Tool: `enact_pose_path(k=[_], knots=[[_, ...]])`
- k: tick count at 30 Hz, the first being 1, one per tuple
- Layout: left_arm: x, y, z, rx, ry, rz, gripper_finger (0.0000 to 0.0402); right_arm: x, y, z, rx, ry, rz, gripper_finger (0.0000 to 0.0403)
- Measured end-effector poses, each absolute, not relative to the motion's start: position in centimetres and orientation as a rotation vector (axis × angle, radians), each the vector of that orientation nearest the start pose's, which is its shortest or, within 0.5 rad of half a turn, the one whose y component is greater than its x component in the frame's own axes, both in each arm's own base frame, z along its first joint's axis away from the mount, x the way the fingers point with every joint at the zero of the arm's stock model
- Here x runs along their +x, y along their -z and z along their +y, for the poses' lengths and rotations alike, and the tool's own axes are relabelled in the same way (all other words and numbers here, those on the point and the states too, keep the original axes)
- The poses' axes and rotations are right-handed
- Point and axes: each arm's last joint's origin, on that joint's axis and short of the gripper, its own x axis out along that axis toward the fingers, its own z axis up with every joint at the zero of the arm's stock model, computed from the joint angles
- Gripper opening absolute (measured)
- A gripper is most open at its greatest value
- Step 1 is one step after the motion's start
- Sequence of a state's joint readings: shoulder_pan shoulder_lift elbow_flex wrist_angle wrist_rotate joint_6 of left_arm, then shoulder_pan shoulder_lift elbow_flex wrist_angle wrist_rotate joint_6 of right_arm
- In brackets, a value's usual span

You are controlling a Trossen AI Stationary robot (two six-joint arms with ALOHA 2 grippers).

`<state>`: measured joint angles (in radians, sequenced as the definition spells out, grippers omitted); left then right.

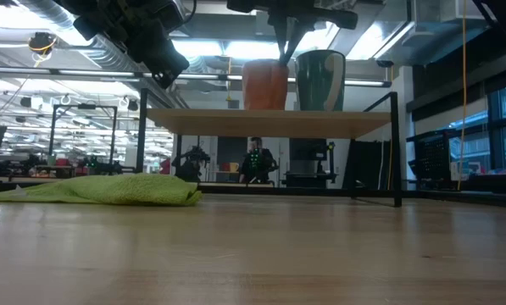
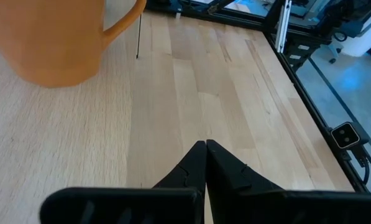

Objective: Stack small to large cups/mugs on shelf
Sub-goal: Put the light orange mug on the shelf, then put the orange mug on the shelf

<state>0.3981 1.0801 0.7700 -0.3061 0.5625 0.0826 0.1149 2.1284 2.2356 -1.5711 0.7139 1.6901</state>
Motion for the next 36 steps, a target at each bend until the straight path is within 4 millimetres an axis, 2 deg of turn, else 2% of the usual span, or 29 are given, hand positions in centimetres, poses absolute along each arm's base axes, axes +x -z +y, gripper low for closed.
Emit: enact_pose_path(k=[16,27,31,36], knots=[[21.1,-26.5,7.2,-0.203,0.178,0.539,0.0001,41.4,-32.6,3.1,0.816,1.29,0.514,0.0],[21.1,-26.5,7.2,-0.203,0.178,0.539,0.0003,41.0,-32.5,3.4,0.787,1.3,0.543,0.0],[21.1,-26.5,7.2,-0.203,0.178,0.539,0.0001,40.9,-32.5,4.5,0.706,1.26,0.571,0.0009],[21.1,-26.6,7.0,-0.221,0.257,0.526,0.0006,41.7,-33.6,7.0,0.653,1.126,0.471,0.0052]])
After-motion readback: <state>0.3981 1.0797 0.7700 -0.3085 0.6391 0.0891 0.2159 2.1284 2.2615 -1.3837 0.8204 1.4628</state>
